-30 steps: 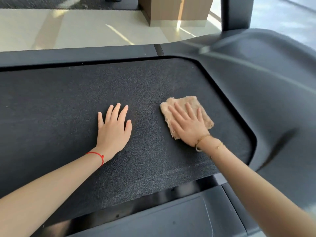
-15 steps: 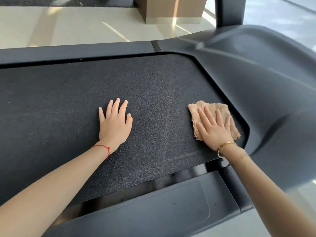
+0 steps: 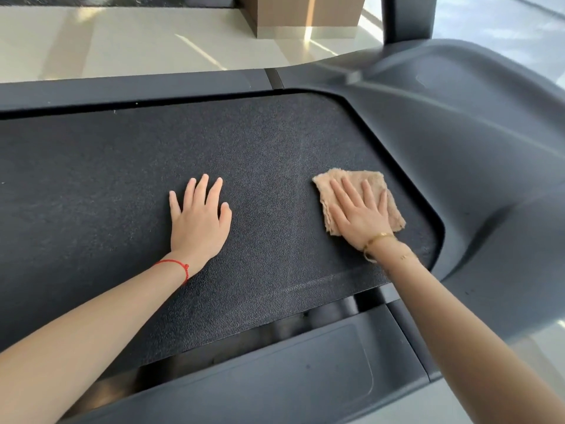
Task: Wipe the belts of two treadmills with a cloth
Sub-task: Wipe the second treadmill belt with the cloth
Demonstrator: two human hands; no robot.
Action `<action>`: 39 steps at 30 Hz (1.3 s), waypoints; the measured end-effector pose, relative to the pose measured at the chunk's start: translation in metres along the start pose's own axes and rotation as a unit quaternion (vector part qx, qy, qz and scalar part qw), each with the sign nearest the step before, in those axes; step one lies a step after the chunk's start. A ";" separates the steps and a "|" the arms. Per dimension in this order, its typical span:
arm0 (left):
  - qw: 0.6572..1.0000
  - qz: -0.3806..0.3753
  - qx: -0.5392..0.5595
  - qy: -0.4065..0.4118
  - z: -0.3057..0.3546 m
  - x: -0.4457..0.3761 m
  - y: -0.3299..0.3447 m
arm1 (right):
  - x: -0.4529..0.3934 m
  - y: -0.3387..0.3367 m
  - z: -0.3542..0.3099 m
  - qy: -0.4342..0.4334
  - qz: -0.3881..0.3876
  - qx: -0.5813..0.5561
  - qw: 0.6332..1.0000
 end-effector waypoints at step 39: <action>0.997 -0.040 -0.059 -0.025 0.023 -0.050 0.013 | -0.289 0.009 -0.120 -0.148 -0.052 0.016 0.988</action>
Point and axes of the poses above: each hand's wrist, its own x-axis away from the middle knuckle, its own y-axis out of the palm, z = x × y, the point moved 5 cm from there along -x, towards the middle knuckle, and after that the axes turned 10 degrees about -x, right-handed, at the moved point
